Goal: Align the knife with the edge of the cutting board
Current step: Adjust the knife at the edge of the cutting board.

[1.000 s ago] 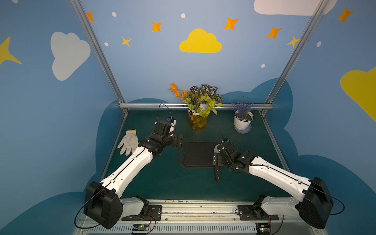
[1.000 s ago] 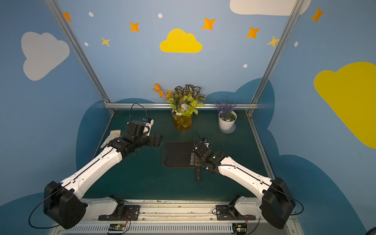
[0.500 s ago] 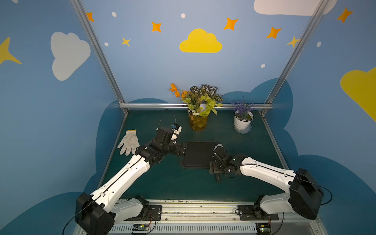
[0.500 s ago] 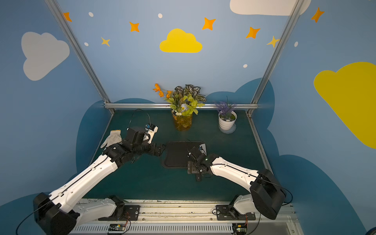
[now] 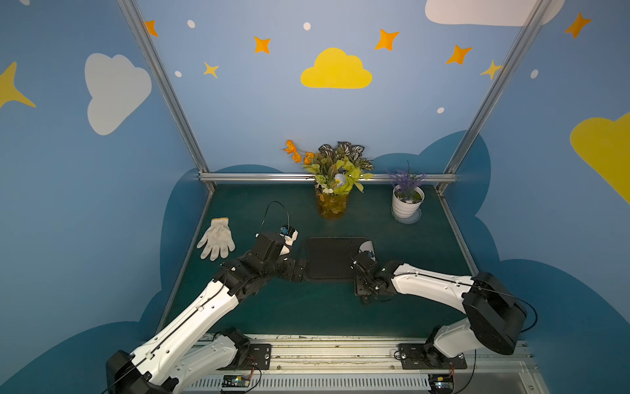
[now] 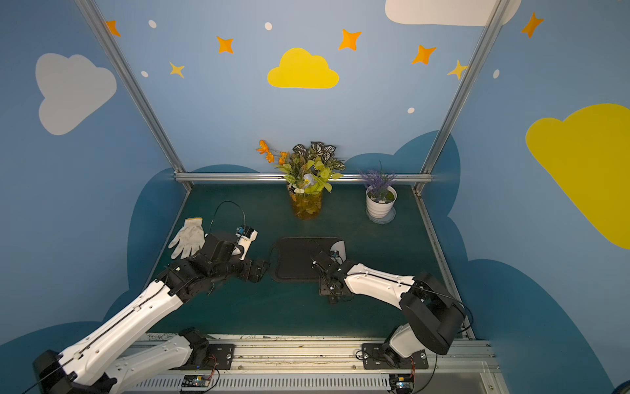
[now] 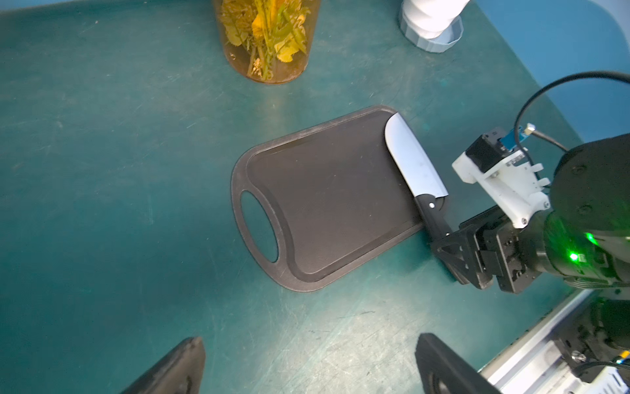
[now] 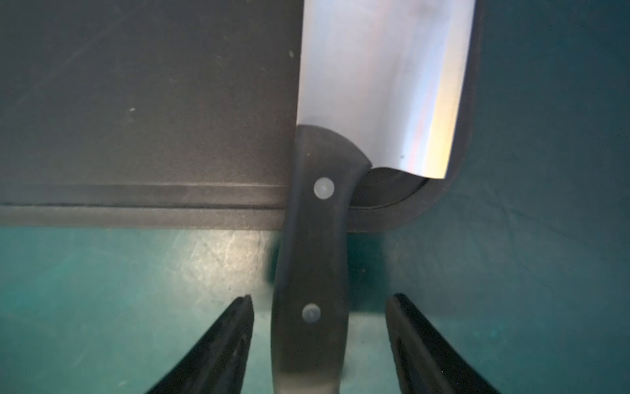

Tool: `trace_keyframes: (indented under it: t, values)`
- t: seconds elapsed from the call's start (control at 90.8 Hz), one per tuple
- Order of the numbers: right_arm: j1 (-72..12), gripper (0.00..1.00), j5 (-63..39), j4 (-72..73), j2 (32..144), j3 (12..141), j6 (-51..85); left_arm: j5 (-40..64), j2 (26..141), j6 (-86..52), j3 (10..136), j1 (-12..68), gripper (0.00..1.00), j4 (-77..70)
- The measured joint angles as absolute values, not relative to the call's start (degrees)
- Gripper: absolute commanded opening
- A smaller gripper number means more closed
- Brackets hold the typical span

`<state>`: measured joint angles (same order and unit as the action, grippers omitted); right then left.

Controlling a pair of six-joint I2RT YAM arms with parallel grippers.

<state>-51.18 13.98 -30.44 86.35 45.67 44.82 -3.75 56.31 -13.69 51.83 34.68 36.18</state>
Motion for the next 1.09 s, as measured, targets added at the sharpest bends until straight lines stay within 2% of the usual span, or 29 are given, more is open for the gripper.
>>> trace_keyframes:
  t: [0.264,0.33,0.683,1.09]
  values:
    - [-51.5,0.54,15.6,-29.6,87.6,45.7,45.2,-5.8,57.1,-13.4,51.8,34.7,1.0,36.1]
    - [-51.5,0.49,15.6,-29.3,88.1,45.7,45.3,-5.8,57.1,-13.3,51.8,34.7,1.0,36.0]
    - [-51.6,0.44,16.2,-28.3,89.4,45.7,45.9,-6.5,57.1,-13.3,51.8,34.7,1.0,36.0]
    - [-51.8,0.31,16.7,-28.1,89.5,45.7,46.3,-6.4,57.1,-13.3,51.8,34.7,1.0,36.0]
